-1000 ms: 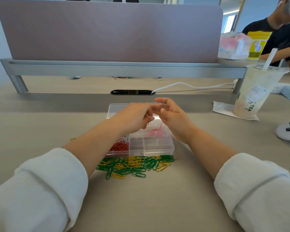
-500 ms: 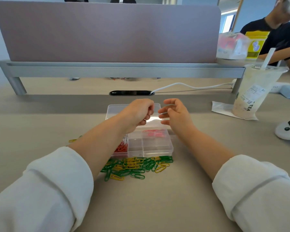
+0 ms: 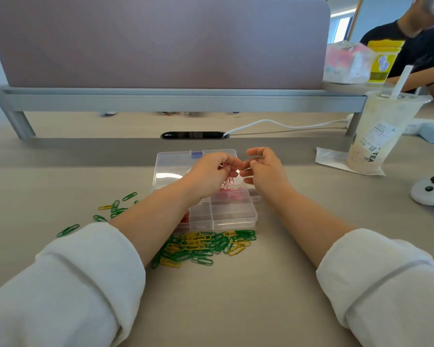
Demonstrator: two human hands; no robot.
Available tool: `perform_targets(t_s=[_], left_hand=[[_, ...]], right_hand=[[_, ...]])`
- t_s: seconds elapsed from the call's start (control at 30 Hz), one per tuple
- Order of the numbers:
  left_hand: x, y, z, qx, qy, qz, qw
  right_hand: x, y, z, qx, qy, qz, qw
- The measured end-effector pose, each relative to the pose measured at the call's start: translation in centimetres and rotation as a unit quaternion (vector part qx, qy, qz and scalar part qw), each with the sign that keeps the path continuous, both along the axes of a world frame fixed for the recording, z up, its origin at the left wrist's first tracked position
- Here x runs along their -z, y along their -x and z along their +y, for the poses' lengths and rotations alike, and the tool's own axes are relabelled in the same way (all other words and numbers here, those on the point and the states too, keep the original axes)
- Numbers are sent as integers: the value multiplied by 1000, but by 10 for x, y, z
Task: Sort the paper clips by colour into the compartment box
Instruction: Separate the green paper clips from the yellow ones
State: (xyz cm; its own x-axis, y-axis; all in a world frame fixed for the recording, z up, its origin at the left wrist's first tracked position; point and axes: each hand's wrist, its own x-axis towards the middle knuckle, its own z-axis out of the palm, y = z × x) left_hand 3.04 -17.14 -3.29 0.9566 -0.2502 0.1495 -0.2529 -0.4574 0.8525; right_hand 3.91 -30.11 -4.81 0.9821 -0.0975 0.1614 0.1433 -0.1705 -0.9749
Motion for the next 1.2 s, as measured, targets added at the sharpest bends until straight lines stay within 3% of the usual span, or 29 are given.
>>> perform_targets(t_s=[0.13,0.33,0.97,1.03,1.1,1.2], left_hand=[[-3,1,1,-6,0,4,1000],[-6,0,-1,-13,72,65,995],[-21,9,2,-31,111,117,986],[-24,9,5,-22,43,98,994],[-31,10,12,-1,-126,56,990],[-46,16,24,73,-413,42,907]], right_hand=[[0,-1,0,-1,-2,4,1000],[-1,0,0,-2,0,3,1000],[-2,2,-1,35,7,3,999],[-3,4,-2,27,35,-6,999],[-6,7,-1,12,94,-29,995],[-10,13,2,-27,168,-63,983]])
